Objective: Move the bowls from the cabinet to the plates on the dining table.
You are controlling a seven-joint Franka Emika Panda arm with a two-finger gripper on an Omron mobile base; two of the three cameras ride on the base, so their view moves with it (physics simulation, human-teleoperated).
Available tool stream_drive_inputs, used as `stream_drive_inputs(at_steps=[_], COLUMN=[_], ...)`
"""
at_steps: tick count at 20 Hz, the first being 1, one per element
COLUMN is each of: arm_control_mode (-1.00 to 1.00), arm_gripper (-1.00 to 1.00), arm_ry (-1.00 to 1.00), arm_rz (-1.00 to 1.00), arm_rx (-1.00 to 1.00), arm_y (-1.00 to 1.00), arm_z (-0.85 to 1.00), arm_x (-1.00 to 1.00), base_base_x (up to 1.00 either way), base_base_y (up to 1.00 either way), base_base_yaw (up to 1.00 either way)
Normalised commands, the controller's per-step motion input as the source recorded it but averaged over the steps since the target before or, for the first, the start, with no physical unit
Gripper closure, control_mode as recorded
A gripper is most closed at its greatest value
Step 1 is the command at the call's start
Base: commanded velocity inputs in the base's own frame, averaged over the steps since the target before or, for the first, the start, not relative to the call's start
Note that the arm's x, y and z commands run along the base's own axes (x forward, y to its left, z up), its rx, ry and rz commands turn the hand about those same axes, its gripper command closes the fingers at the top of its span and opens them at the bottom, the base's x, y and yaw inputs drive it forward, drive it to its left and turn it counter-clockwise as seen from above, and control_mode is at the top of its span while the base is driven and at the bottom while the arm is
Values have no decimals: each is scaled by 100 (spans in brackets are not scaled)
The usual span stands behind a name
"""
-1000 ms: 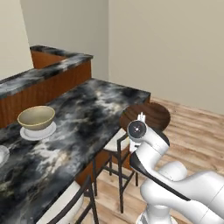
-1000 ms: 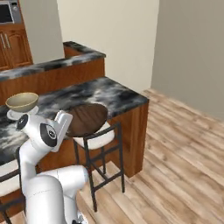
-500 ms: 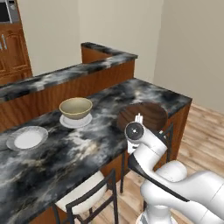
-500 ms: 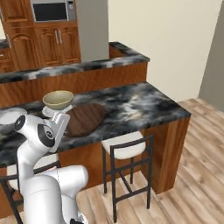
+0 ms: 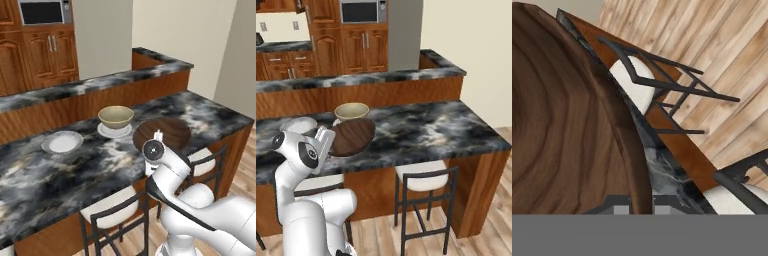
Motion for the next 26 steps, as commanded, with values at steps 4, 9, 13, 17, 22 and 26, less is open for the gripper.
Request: stream_drive_inputs(at_steps=[4,9,13,17,22,26], arm_control_mode=[100,100,100,100,100,100], arm_gripper=[100,100,100,100,100,100], arm_ry=[0,0,0,0,0,0], arm_rz=[0,0,0,0,0,0], arm_rx=[0,0,0,0,0,0], arm_y=[0,0,0,0,0,0], arm_z=[0,0,0,0,0,0], arm_x=[0,0,0,0,0,0], base_base_x=[-22,-14,6,16,34,27], base_base_y=[19,29,24,42,65,62], base_base_yaw=[37,29,7,0,0,-3])
